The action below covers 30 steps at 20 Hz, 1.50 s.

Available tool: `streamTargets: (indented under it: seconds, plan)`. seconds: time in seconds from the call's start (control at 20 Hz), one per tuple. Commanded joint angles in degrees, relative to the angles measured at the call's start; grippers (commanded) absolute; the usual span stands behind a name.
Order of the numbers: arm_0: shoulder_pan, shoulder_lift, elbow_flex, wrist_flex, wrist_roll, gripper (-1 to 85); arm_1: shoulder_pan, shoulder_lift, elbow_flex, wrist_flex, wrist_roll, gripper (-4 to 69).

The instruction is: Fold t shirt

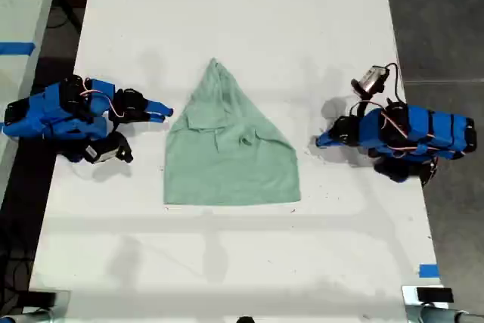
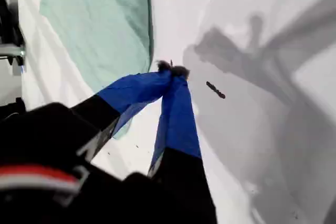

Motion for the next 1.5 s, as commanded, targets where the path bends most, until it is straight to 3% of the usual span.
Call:
streamTargets:
  seconds: [0.0,0.35,0.45,0.55,0.75,1.05,1.15,1.25,1.45]
  plan:
    - [-0.6,0.3,-0.6,0.2,-0.5,12.0,-1.3,1.0,1.7,1.3,-3.5,-0.4]
    - [-0.6,0.3,-0.6,0.2,-0.5,12.0,-2.4,-5.9,-6.9,4.2,3.3,-0.5]
    - [-0.6,0.3,-0.6,0.2,-0.5,12.0,-3.0,-29.2,-23.6,5.3,3.8,-0.6]
    - [-0.6,0.3,-0.6,0.2,-0.5,12.0,-7.4,-54.4,-40.6,5.4,5.0,6.0]
    - [-0.6,0.3,-0.6,0.2,-0.5,12.0,-11.9,-80.9,-52.6,-4.0,3.6,15.4]
    - [-0.6,0.3,-0.6,0.2,-0.5,12.0,-9.7,-99.6,-51.1,-19.4,-2.5,12.1]
    - [-0.6,0.3,-0.6,0.2,-0.5,12.0,-10.1,-101.8,-53.2,-18.1,-3.3,11.7]
    - [-0.6,0.3,-0.6,0.2,-0.5,12.0,-9.6,-101.6,-53.0,-17.8,-2.7,0.8]
    - [-0.6,0.3,-0.6,0.2,-0.5,12.0,-10.3,-99.5,-54.1,-14.9,1.2,0.8]
